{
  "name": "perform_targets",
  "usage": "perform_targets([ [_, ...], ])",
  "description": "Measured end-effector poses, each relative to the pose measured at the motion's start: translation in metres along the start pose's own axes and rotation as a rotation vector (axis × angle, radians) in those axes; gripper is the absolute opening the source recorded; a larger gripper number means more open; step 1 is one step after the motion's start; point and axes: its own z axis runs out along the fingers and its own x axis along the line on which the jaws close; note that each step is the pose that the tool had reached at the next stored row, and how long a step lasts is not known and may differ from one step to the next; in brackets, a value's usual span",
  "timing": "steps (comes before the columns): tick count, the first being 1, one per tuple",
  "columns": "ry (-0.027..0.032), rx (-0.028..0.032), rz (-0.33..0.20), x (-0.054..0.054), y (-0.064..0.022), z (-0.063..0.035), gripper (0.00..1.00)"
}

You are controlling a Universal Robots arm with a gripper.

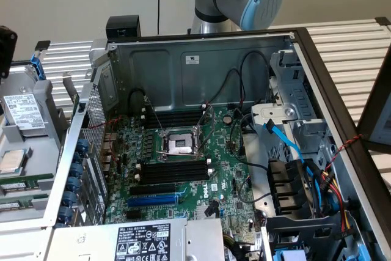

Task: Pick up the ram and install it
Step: 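Pick up the ram and move it above insertion slot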

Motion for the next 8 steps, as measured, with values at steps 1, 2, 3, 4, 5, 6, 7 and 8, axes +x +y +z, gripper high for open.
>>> perform_targets([
  [1,0.0009,0.0009,-0.017,0.0,0.0,0.0004,0.11],
  [2,0.002,0.0019,-0.036,0.0,0.0,0.0008,0.11],
  [3,0.003,0.0028,-0.054,-0.0001,0.0,0.0011,0.11],
  [4,0.0037,0.0037,-0.071,-0.0001,-0.0001,0.0016,0.11],
  [5,0.0048,0.0046,-0.09,-0.0001,-0.0001,0.0019,0.11],
  [6,0.0058,0.0056,-0.109,-0.0001,-0.0001,0.0022,0.11],
  [7,0.0069,0.0065,-0.127,-0.0001,-0.0001,0.0024,0.11],
  [8,0.0078,0.0075,-0.145,-0.0001,-0.0001,0.0027,0.11],
])
